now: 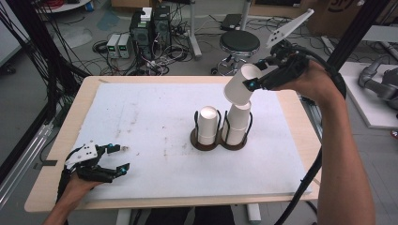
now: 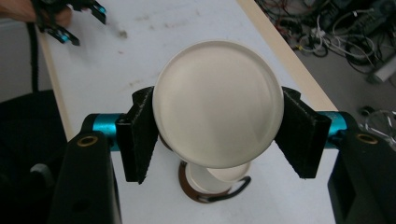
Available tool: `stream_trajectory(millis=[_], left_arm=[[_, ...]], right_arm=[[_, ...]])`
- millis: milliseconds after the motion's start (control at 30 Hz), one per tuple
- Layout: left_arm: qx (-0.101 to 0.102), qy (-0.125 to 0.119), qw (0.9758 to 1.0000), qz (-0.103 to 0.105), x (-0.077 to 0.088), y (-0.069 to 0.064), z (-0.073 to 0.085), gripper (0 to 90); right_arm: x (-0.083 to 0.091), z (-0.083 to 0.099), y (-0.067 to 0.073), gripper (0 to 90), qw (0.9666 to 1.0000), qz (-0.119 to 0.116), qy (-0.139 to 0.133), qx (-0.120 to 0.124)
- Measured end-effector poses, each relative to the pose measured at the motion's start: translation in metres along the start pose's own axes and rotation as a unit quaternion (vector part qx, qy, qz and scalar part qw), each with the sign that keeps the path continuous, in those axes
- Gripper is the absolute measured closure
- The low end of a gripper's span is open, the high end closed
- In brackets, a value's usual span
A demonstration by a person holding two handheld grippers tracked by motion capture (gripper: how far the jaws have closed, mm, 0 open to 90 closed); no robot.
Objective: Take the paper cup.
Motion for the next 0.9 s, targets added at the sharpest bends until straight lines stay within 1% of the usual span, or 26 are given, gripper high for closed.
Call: stream_trajectory(millis=[100,233,333,433,467,500,567,667,733,767,800,833,900], left_arm=[[0.005,-0.005,1.0,0.002,0.001,0.001,0.0,14.3],[0.005,-0.007,1.0,0.003,0.001,0.001,0.0,14.3],[0.005,-0.008,1.0,0.003,0.002,0.001,0.0,14.3],[0.006,-0.009,0.9999,0.004,0.002,0.001,0.0,14.3],[0.007,-0.011,0.9999,0.004,0.002,0.001,0.0,14.3],[0.009,-0.011,0.9999,0.004,0.002,0.001,0.0,14.3],[0.007,-0.01,0.9999,0.004,0.002,0.001,0.0,14.3],[0.006,-0.008,0.9999,0.004,0.002,0.001,0.0,14.3],[0.005,-0.009,0.9999,0.003,0.002,0.001,0.0,14.3],[0.005,-0.009,0.9999,0.003,0.002,0.001,0.0,14.3],[0.005,-0.009,0.9999,0.003,0.002,0.001,0.0,14.3],[0.005,-0.009,0.9999,0.003,0.002,0.001,0.0,14.3],[0.006,-0.011,0.9999,0.004,0.002,0.001,0.0,14.3]], right_arm=[[0.002,0.006,0.005,36.3,0.9995,-0.017,-0.027,0.003],[0.002,0.012,0.014,36.3,0.9977,-0.036,-0.057,0.012],[0.0,0.016,0.021,36.3,0.9959,-0.047,-0.075,0.018],[-0.002,0.021,0.029,36.3,0.993,-0.06,-0.1,0.019],[-0.003,0.022,0.031,36.3,0.9921,-0.063,-0.106,0.023],[-0.003,0.023,0.033,36.4,0.9918,-0.064,-0.109,0.023],[-0.004,0.026,0.038,36.4,0.9896,-0.07,-0.123,0.025],[-0.006,0.031,0.045,36.4,0.9878,-0.07,-0.136,0.03],[-0.008,0.035,0.051,36.3,0.9865,-0.077,-0.142,0.028],[-0.009,0.037,0.054,36.3,0.9853,-0.081,-0.147,0.031],[-0.009,0.039,0.056,36.3,0.9847,-0.081,-0.151,0.032],[-0.009,0.039,0.056,36.3,0.9847,-0.081,-0.151,0.032],[-0.011,0.046,0.064,36.3,0.9811,-0.081,-0.174,0.024]])
Point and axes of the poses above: each handheld gripper's, and its own axes: x roughly backward along the jaws, z roughly out of its underside, y roughly to its left, the point moved 2 cm from there along -x, roughly forward along the jaws, and after that the axes turned 8 degrees about z, right-handed, at the moved point
